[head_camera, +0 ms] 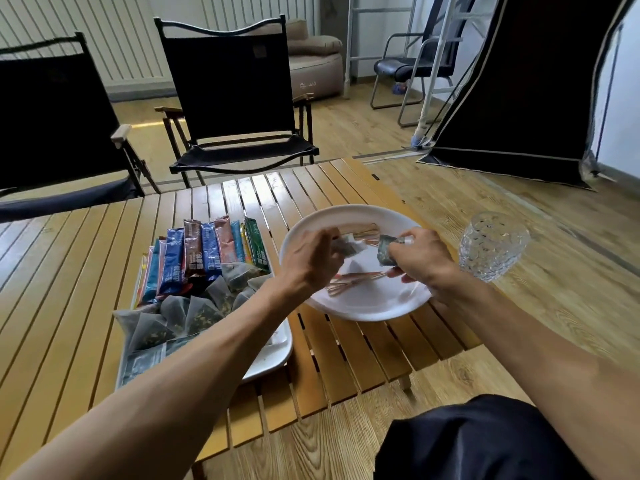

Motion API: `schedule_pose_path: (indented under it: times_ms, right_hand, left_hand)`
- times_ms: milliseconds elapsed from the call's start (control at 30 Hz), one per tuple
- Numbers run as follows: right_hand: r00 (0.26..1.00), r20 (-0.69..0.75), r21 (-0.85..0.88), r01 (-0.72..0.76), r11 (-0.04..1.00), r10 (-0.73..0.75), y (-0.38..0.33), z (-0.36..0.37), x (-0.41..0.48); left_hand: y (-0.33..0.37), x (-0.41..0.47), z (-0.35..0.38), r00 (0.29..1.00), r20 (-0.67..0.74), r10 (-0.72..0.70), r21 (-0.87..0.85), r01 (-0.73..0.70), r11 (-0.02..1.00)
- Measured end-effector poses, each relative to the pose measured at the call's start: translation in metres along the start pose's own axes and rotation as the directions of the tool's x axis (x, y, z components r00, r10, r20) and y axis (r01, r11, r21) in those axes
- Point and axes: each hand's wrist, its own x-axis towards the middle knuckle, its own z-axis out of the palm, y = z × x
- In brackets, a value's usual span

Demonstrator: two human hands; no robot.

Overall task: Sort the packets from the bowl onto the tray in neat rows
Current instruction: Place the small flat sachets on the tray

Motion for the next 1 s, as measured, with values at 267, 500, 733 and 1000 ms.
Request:
schedule_pose_path:
  times_ms: [267,500,733,1000]
  right_hand:
    - [0.883,0.467,0.488,-0.289,0.824,0.032,-0.039,0.024,-0.032]
    - [0.794,0.608,0.428,-0.299,0.853,-0.026,-0.063,0.076,-0.066]
    - [0.843,0.538,0.473,-0.305,0.827,0.003,-0.053,0.102,-0.064]
    - [0.874,0.482,0.517,-0.233,0.824,-0.055,-0.052,0.094,-0.061]
  left_hand:
    - [-0.008,-0.056,-0.074,0.943,-0.061,0.327,0.134,-0.317,0.939]
    - [-0.043,-0.112,-0.104,0.952,-0.094,0.293,0.309,-0.252,0.917]
    - [-0.075,-0.165,-0.116,0.974,-0.150,0.171,0.337,-0.112,0.935]
    - [-0.084,-0.188,-0.084,0.994,-0.070,0.086,0.374,-0.054,0.926]
